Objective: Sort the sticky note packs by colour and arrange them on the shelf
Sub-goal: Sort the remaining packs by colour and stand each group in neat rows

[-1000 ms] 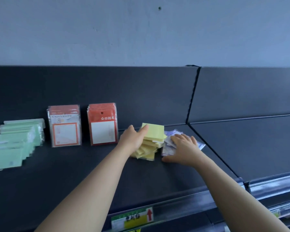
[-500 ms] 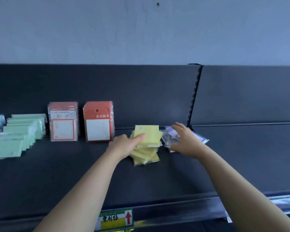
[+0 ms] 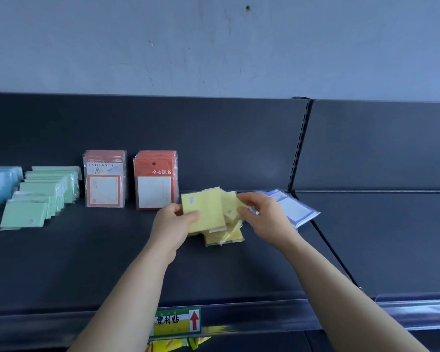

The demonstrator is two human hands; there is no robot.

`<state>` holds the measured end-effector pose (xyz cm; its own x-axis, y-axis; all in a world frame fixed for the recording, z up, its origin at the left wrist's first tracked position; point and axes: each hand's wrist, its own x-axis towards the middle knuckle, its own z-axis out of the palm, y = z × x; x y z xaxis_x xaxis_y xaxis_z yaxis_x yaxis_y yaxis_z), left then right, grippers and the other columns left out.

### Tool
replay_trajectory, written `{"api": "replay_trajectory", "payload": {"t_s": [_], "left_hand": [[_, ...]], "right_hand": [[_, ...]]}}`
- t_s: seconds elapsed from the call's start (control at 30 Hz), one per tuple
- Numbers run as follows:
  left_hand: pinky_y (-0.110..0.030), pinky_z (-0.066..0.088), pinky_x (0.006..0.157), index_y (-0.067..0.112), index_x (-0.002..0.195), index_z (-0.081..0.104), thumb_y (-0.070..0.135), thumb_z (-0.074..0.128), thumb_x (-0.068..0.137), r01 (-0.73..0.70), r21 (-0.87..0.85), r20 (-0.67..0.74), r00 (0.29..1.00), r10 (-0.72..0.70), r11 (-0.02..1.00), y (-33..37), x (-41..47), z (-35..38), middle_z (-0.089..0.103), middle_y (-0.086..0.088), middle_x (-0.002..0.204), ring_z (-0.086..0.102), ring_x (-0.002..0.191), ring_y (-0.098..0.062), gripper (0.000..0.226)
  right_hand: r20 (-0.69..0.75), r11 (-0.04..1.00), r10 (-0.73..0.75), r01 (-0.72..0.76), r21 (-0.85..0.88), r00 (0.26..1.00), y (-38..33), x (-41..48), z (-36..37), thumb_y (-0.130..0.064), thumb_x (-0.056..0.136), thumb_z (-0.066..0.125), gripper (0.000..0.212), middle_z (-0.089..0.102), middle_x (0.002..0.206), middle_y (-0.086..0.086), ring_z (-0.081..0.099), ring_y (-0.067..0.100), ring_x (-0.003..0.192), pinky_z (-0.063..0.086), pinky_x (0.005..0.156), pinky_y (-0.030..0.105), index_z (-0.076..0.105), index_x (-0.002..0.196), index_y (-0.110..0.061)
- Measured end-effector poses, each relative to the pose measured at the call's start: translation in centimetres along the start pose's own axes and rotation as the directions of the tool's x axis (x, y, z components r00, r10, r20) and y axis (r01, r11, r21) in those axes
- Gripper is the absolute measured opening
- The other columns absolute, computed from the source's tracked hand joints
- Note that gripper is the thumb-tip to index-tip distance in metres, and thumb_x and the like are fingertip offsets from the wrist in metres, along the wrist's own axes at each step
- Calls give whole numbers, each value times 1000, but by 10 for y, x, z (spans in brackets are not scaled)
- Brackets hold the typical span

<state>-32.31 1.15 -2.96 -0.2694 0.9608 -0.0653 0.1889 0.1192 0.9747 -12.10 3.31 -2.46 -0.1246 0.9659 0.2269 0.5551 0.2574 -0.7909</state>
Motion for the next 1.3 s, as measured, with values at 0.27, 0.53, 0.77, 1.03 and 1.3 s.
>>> {"api": "replay_trajectory", "payload": {"t_s": [0.27,0.53,0.77,1.03,1.3], "left_hand": [[-44,55,89,11,103,62,18,65,90,111,-103,53,993,-106,989,-13,-8,-20,69,-7,105,66,96,-22,16],[-28,41,63,12,122,50,23,75,82,61,82,77,995,-67,995,-15,-5,-43,58,-4,115,56,92,-16,48],[-30,43,69,15,125,54,23,62,88,-2,327,65,998,-20,945,-12,6,-76,56,-2,116,55,97,-19,38],[-38,44,98,20,134,50,47,54,90,-161,645,179,982,58,747,-3,19,-68,55,1,133,52,122,-23,52],[-31,35,63,14,61,52,28,54,91,-280,604,340,937,77,746,11,33,-26,49,-3,60,43,61,-25,33]], "right_hand": [[34,994,44,-41,-97,998,-7,-1,14,-35,78,77,56,58,119,-7,52,8,107,38,81,20,57,128,-20],[-107,997,31,-38,-61,994,-8,-13,27,-26,91,61,25,57,118,-4,51,0,75,39,69,18,66,115,-21],[-20,956,204,-203,-211,979,-19,-7,35,-32,93,56,54,57,112,7,53,23,100,45,82,36,40,141,-13],[-5,963,162,-159,-218,987,-22,-13,37,-25,88,64,38,43,83,-10,44,12,78,37,63,24,56,125,-27],[-61,983,181,-181,2,982,-17,-28,42,-32,84,70,25,42,70,-6,43,10,59,37,56,22,63,107,-31]]}}
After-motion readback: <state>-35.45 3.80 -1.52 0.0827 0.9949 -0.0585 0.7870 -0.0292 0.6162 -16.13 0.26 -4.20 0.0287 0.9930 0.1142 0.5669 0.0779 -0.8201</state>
